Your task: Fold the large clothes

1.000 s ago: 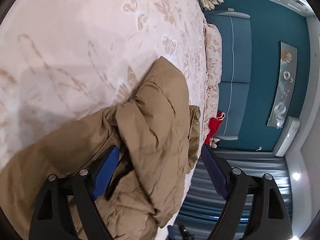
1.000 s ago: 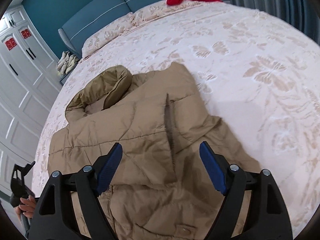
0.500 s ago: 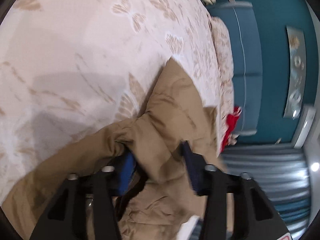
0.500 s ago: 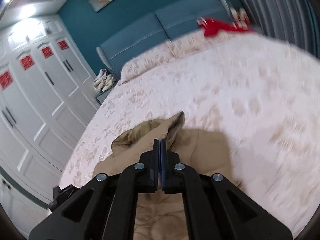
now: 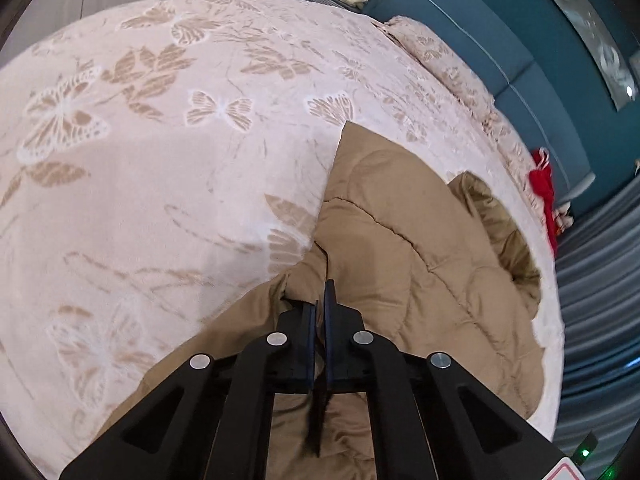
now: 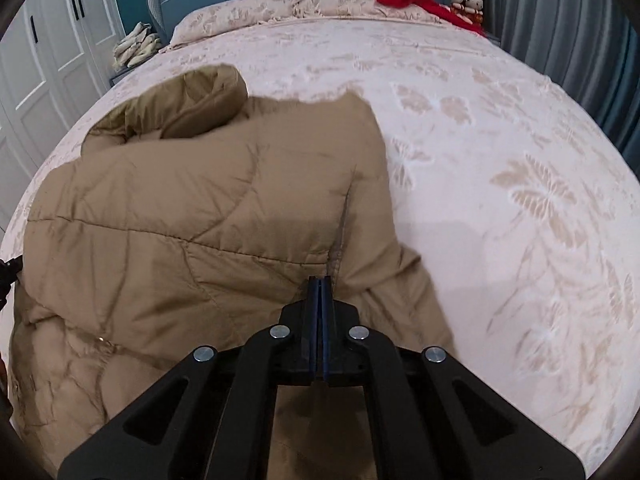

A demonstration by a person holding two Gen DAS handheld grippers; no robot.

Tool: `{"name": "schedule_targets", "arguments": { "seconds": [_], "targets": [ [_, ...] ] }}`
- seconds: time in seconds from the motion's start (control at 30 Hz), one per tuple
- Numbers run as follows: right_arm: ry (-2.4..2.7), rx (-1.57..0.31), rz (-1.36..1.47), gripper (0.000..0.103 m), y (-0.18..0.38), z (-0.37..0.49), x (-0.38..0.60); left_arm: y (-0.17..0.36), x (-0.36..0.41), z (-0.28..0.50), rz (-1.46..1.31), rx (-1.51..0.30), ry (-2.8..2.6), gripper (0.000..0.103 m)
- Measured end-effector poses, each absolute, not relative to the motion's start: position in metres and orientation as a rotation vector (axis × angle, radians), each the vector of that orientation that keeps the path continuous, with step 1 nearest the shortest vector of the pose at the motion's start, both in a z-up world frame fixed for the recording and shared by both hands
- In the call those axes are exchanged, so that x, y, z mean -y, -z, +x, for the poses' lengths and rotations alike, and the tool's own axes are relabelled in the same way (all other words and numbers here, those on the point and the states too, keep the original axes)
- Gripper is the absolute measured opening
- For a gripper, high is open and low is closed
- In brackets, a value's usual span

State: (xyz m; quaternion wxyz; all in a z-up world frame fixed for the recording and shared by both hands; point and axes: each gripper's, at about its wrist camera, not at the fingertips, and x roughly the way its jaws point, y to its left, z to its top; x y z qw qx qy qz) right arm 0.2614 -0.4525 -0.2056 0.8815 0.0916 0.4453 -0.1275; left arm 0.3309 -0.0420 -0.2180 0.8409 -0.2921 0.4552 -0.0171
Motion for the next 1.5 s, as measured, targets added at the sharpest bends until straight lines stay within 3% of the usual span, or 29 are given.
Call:
{"name": "schedule_targets", "arguments": {
  "seconds": [0.27,0.33,0.4,0.47,0.63,0.73,0.87,1.17,1.5],
  "targets": [
    [0.295,-0.946,0.123,0.004,0.210,0.262,0.446,0.225,0.063,0.326,-0.459,-0.929,-0.004,0.007],
    [0.328,-0.936,0.133,0.025,0.203,0.251,0.452,0.219,0.062,0.321,-0.429,-0.925,0.005,0.008],
    [0.352,-0.906,0.175,0.037,0.192,0.235,0.461,0.214,0.060,0.316,-0.409,-0.942,0.029,0.017],
    [0.378,-0.866,0.227,0.037,0.176,0.216,0.471,0.202,0.053,0.302,-0.364,-0.952,0.039,0.028],
    [0.285,-0.780,0.303,0.035,0.133,0.212,0.456,0.152,0.050,0.276,-0.305,-0.851,0.062,0.028],
    [0.210,-0.785,0.287,0.028,0.121,0.235,0.429,0.114,0.080,0.286,-0.297,-0.789,0.140,0.028],
    [0.108,-0.783,0.292,0.028,0.120,0.273,0.390,0.091,0.136,0.312,-0.245,-0.755,0.224,0.029],
    [0.053,-0.893,0.299,0.028,0.167,0.312,0.365,0.166,0.199,0.363,-0.164,-0.972,0.250,0.030],
    [0.038,-0.934,0.255,0.026,0.209,0.296,0.361,0.209,0.207,0.332,0.010,-0.888,0.212,0.034]
  ]
}}
